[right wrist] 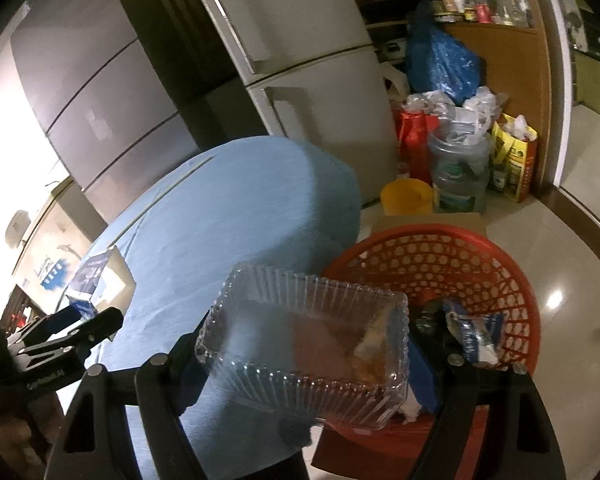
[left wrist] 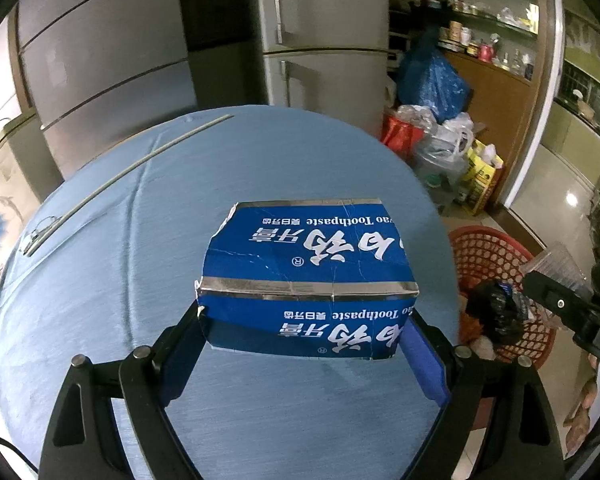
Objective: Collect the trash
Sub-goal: 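Lift the held tray and carton and carry both toward the red basket, then open right tool to drop the tray into the basket while left tool drops the carton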
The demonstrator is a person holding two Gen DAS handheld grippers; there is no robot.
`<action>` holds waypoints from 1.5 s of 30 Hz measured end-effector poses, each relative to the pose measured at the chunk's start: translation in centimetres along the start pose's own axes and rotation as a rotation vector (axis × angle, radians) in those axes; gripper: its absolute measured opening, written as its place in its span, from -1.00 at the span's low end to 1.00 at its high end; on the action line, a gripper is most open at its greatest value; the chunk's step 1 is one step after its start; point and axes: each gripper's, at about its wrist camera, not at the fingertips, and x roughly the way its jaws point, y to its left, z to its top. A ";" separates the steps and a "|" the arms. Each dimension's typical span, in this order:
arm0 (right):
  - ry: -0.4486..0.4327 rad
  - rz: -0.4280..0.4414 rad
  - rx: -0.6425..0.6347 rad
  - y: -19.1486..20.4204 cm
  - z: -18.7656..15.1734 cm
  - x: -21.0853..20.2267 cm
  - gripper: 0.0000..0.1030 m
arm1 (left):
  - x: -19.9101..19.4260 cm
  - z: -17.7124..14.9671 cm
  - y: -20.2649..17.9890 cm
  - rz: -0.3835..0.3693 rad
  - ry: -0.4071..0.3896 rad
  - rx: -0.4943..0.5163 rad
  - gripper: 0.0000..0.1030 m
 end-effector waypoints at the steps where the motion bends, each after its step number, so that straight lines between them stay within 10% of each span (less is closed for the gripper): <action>1: -0.001 -0.005 0.004 -0.3 0.0 0.0 0.63 | 0.1 0.1 -0.5 -0.007 0.001 0.008 0.76; 45: 0.016 -0.146 0.090 -8.0 0.7 -0.4 0.63 | 2.6 2.4 -10.3 -0.151 0.033 0.170 0.76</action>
